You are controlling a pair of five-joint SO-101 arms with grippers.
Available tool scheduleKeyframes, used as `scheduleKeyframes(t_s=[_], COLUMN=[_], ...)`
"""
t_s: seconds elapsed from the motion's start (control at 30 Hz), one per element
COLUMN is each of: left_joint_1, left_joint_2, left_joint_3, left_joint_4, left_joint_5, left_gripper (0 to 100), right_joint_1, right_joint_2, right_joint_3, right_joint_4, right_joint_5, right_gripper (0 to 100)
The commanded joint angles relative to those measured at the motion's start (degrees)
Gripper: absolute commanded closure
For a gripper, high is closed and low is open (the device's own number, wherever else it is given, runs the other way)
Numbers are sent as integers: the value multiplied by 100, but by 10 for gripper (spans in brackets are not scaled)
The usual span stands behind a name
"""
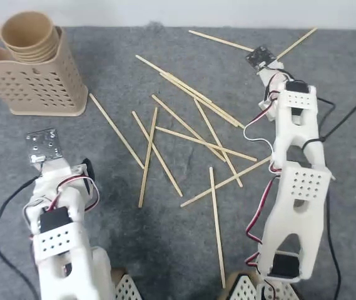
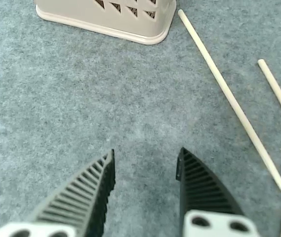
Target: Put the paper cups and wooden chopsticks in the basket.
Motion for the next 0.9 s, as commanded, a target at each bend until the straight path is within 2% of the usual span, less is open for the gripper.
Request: scheduleKeyframes(t_s=[0.0, 0.13, 0.33, 0.47, 0.87], left_joint_1=[-18, -18, -18, -18, -18], left_joint_2=[-123, -123, -123, -123, -123], left_joint_3=[-75, -75, -75, -75, -75], left_joint_4=[-123, -123, -123, -123, -123], left_joint_5=[-53, -53, -53, -53, -53], left_gripper=[802, 802, 802, 802, 802], right_joint_1=[-110, -66, -119, -268, -426], right_joint_2=[110, 48, -611, -866, -813], right_joint_3=[-202, -255, -466, -466, -448], right_joint_4=[-251, -101, 760, 1226, 1367], right_joint_5=[-44, -88, -123, -624, -651], right_gripper=[854, 852, 851, 851, 853])
